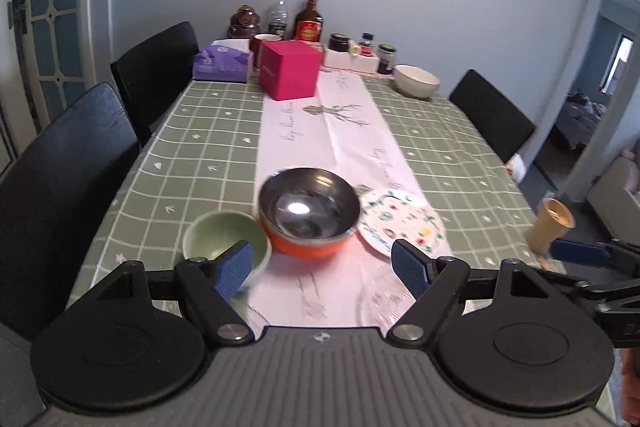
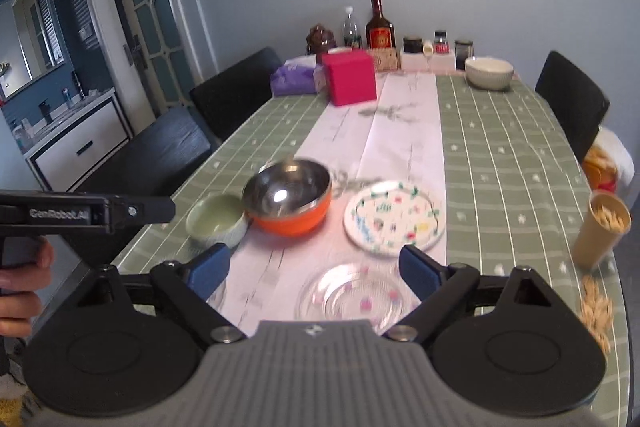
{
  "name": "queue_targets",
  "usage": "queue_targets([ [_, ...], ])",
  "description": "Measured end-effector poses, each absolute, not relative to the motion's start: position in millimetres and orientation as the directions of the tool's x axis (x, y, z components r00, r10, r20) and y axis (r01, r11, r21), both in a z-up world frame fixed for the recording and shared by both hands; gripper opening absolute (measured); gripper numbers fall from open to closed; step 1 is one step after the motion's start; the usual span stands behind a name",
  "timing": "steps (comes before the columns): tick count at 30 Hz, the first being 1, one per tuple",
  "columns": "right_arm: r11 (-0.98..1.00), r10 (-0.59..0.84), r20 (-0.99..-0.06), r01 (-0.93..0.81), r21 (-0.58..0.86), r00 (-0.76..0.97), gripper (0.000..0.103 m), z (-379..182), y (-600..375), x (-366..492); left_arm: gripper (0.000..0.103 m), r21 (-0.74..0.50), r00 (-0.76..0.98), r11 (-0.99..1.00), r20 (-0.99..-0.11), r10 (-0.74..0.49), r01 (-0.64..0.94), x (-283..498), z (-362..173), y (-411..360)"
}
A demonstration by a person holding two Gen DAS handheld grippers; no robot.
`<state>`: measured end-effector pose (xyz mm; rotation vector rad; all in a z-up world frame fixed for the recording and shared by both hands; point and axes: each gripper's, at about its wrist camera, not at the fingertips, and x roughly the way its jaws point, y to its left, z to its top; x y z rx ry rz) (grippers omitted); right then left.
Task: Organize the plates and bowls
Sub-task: 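Move both grippers toward the orange bowl, then close both grippers on the rim of the orange bowl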
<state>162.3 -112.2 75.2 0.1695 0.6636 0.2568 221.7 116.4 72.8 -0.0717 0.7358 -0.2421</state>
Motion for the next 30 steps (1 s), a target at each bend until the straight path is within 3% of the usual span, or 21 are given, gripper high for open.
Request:
queue_targets([
  [5, 0.959, 0.264, -0.562, -0.149, 0.242, 0.784, 0.09, 64.9, -104.3, 220.2, 0.091, -0.086, 0.738, 0.993, -0.664, -0.118, 0.082, 274.0, 50.5, 119.3],
  [12, 0.948, 0.247, -0.624, -0.051, 0.315, 0.741, 0.084, 24.6, -99.6, 294.6, 0.089, 0.003, 0.688, 1.0, -0.726, -0.009, 0.017, 326.1, 14.1, 116.7],
  [18, 0.923, 0.231, -0.678, 0.062, 0.379, 0.698, 0.083, -16.2, -95.9, 330.6, 0.086, -0.053, 0.638, 0.997, -0.766, -0.077, 0.058, 355.1, -2.2, 113.1],
  [22, 0.898, 0.241, -0.693, 0.114, 0.425, 0.68, 0.079, -30.6, -99.1, 343.9, 0.08, 0.004, 0.63, 0.998, -0.776, -0.037, 0.064, 371.4, -12.2, 101.1],
  [27, 0.901, 0.246, -0.708, 0.113, 0.419, 0.662, 0.073, -40.0, -94.9, 356.6, 0.079, -0.004, 0.613, 0.997, -0.788, -0.054, 0.083, 387.4, -24.1, 94.0],
  [30, 0.898, 0.254, -0.724, 0.121, 0.422, 0.642, 0.062, -47.2, -91.0, 361.4, 0.063, -0.001, 0.589, 0.997, -0.807, -0.044, 0.073, 391.5, -31.4, 91.7],
])
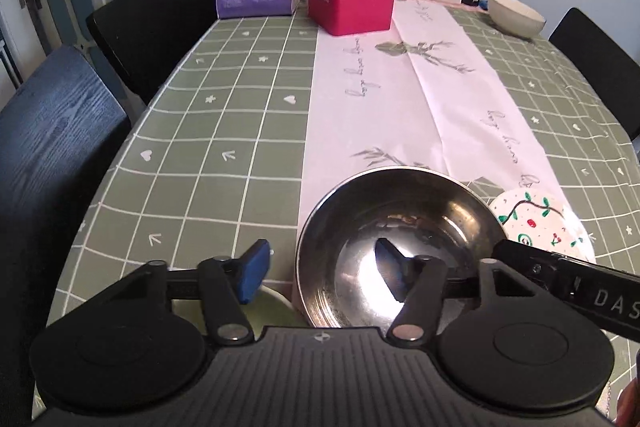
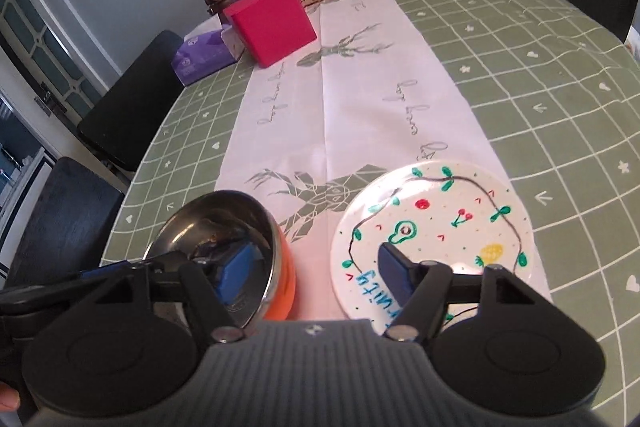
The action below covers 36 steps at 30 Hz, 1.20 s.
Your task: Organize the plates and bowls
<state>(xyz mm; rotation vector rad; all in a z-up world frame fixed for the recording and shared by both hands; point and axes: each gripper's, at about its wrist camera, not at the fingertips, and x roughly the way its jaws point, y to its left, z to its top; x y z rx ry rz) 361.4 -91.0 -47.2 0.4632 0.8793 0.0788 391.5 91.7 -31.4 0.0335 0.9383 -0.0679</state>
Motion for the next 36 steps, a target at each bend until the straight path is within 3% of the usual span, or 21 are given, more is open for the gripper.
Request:
queue_targets([
  [3, 0.876, 0.292, -0.724, 0.13, 0.465, 0.625, 0.06, -55.5, -88.1, 366.1, 0.058, 0.015, 0.611, 0.997, -0.791, -0.031, 0.069, 390.2, -36.1, 90.4],
  [6, 0.887, 0.276, -0.734, 0.129, 0.443, 0.621, 0.057, -58.7, -77.4, 369.8, 0.042, 0.102, 0.642, 0.992, -0.766, 0.031, 0.074, 387.3, -40.0, 83.5],
  [11, 0.9, 0.259, -0.741, 0.123, 0.418, 0.619, 0.043, -57.7, -63.1, 370.7, 0.027, 0.136, 0.642, 0.985, -0.766, 0.04, 0.102, 385.2, -41.8, 76.9],
  [13, 0.903, 0.256, -0.74, 0.119, 0.413, 0.622, 0.032, -55.7, -60.2, 371.0, 0.013, 0.15, 0.655, 0.985, -0.754, 0.055, 0.09, 385.1, -42.6, 76.3],
  [24, 0.926, 0.18, -0.763, 0.155, 0.344, 0.62, 0.013, -53.7, -63.0, 366.8, 0.009, 0.149, 0.648, 0.978, -0.762, 0.019, 0.147, 379.7, -40.1, 71.8],
  [28, 0.903, 0.204, -0.772, 0.189, 0.386, 0.603, 0.012, -56.0, -75.3, 364.0, 0.006, 0.129, 0.66, 0.972, -0.751, -0.032, 0.194, 374.6, -27.0, 68.7],
  [32, 0.872, 0.236, -0.771, 0.222, 0.437, 0.592, 0.012, -52.8, -83.0, 356.2, 0.007, 0.198, 0.686, 0.957, -0.727, 0.0, 0.211, 366.1, -20.0, 58.1],
  [36, 0.875, 0.227, -0.775, 0.226, 0.428, 0.589, 0.012, -40.2, -83.4, 346.8, 0.008, 0.24, 0.649, 0.94, -0.76, 0.026, 0.244, 357.9, -12.6, 51.2],
])
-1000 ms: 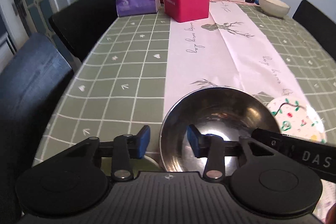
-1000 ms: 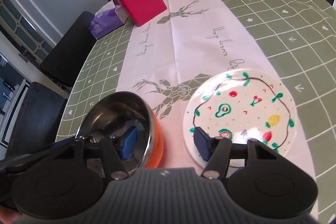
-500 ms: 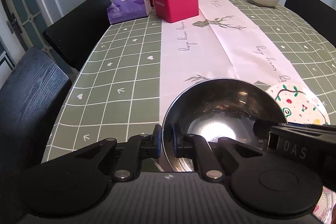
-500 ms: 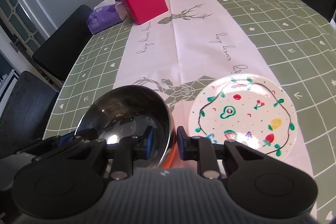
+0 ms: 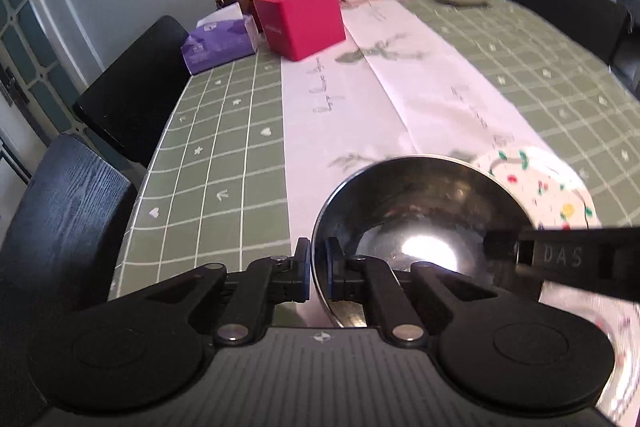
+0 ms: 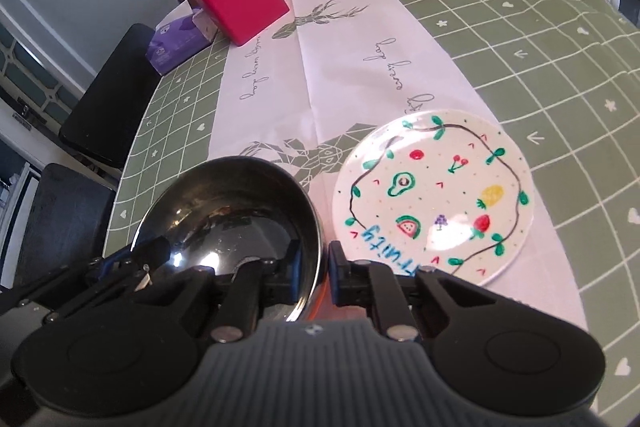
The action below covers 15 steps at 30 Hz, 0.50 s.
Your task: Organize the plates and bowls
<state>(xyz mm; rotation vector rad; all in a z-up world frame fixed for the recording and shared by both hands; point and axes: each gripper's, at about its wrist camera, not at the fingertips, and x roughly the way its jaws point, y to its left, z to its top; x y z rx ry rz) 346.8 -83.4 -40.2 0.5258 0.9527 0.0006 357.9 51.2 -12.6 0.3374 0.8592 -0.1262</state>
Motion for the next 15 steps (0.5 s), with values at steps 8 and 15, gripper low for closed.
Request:
queue_targets([
  [8, 0.87, 0.266, -0.767, 0.197, 0.451, 0.584, 0.012, -9.9, -85.2, 315.3, 0.005, 0.214, 0.635, 0.946, -0.772, 0.011, 0.245, 328.6, 30.8, 56.1],
  [15, 0.878, 0.28, -0.74, 0.149, 0.455, 0.612, 0.012, 28.9, -87.8, 283.2, 0.007, 0.205, 0.616, 0.961, -0.786, 0.048, 0.187, 294.4, 56.4, 58.9],
])
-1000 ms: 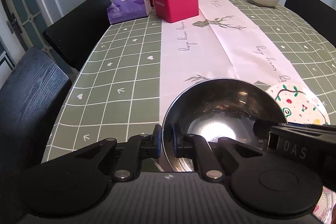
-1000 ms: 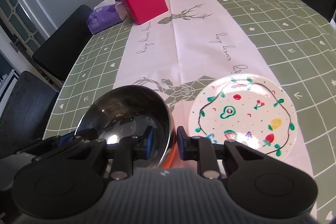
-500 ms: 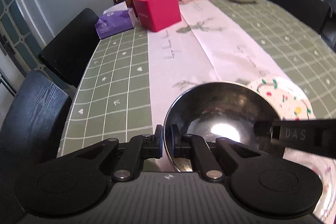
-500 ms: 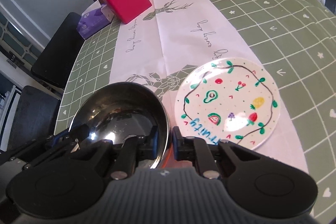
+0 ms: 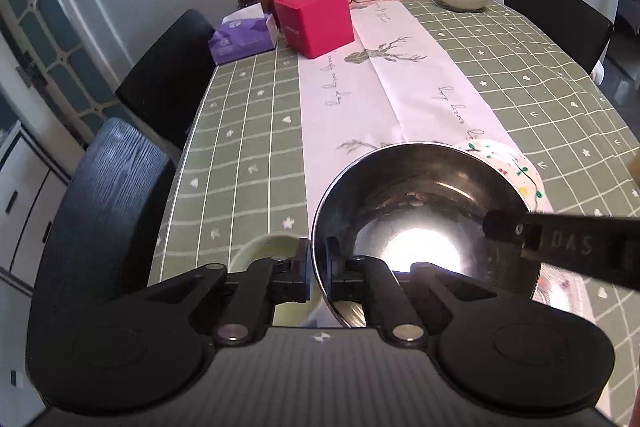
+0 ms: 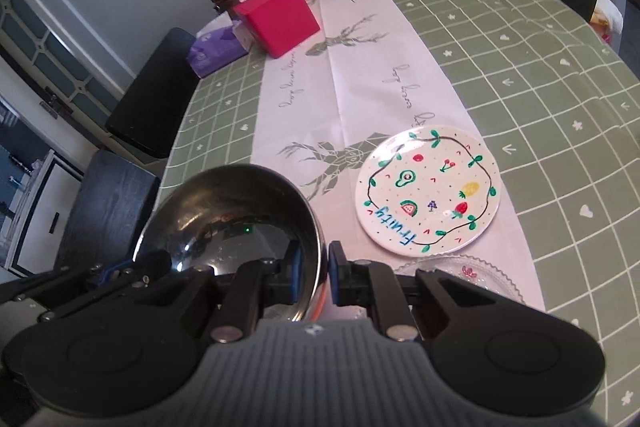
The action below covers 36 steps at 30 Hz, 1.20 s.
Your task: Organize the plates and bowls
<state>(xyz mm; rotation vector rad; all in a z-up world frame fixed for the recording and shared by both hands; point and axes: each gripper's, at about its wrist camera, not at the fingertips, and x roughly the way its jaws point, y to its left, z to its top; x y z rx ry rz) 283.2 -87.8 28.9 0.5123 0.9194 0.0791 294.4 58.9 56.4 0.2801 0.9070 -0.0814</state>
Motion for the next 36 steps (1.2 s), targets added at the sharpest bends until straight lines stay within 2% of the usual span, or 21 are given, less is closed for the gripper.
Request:
queue_targets([
  [8, 0.899, 0.305, -0.727, 0.068, 0.434, 0.615, 0.012, 57.7, -97.1, 222.9, 0.008, 0.134, 0.599, 0.979, -0.801, 0.015, 0.155, 229.3, 63.1, 64.0],
  [18, 0.879, 0.391, -0.701, -0.016, 0.476, 0.596, 0.013, 63.7, -101.2, 141.2, 0.008, 0.214, 0.703, 0.966, -0.71, 0.05, 0.147, 141.2, 88.7, 56.6],
  [26, 0.885, 0.421, -0.729, -0.066, 0.461, 0.54, 0.016, 66.1, -86.0, 100.4, 0.008, 0.243, 0.762, 0.955, -0.646, 0.029, 0.169, 91.2, 97.6, 61.1],
  [36, 0.9, 0.42, -0.786, -0.097, 0.425, 0.453, 0.016, 61.0, -76.1, 78.9, 0.008, 0.213, 0.693, 0.951, -0.721, -0.002, 0.224, 65.0, 72.0, 79.8],
])
